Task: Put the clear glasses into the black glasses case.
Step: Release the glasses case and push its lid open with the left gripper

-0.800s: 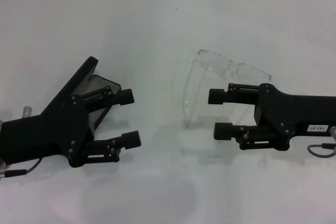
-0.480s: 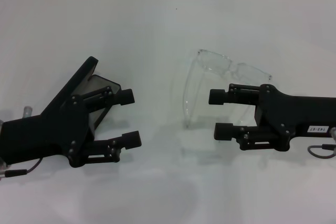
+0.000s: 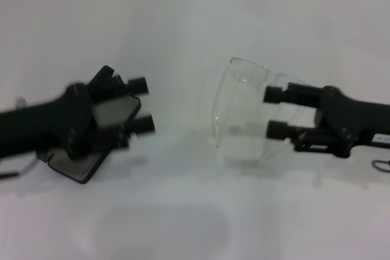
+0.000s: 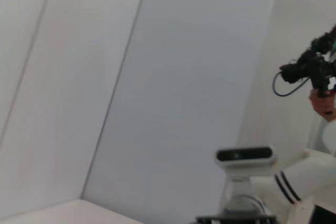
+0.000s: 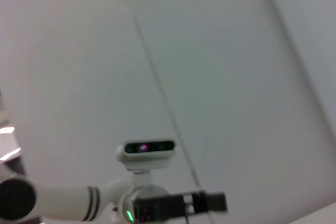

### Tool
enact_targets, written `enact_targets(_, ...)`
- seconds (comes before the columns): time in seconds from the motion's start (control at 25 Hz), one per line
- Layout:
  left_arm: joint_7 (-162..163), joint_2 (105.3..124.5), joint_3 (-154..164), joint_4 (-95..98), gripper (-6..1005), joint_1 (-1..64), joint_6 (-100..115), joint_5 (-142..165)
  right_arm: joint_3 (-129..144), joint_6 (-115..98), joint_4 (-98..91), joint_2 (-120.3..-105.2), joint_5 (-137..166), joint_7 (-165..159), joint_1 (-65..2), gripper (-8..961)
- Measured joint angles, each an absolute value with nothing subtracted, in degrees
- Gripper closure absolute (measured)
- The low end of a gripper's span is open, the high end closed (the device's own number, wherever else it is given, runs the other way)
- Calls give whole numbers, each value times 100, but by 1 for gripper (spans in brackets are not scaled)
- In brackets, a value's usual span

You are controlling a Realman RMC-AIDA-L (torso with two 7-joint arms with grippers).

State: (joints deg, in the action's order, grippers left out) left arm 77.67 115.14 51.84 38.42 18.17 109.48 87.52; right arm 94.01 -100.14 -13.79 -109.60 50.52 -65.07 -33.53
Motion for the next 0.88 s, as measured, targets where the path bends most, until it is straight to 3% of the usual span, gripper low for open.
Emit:
enact_targets(0.24,9809,11984,4706,6961,243,1511,10233,9134,8764,-10196,-1626,-10843,5063,-6514,-2731,216)
enact_targets(0.56,12421,11994,5507,9375,247,1657,9057,11788,8197,-10392,-1733,-10845,5067,-6480,-2186,216)
enact_targets(0.88,14013,11997,6958,10024,250,1724,8726,14140,8138,-10307,-1733,-10845,5098,-6419,-2206,216)
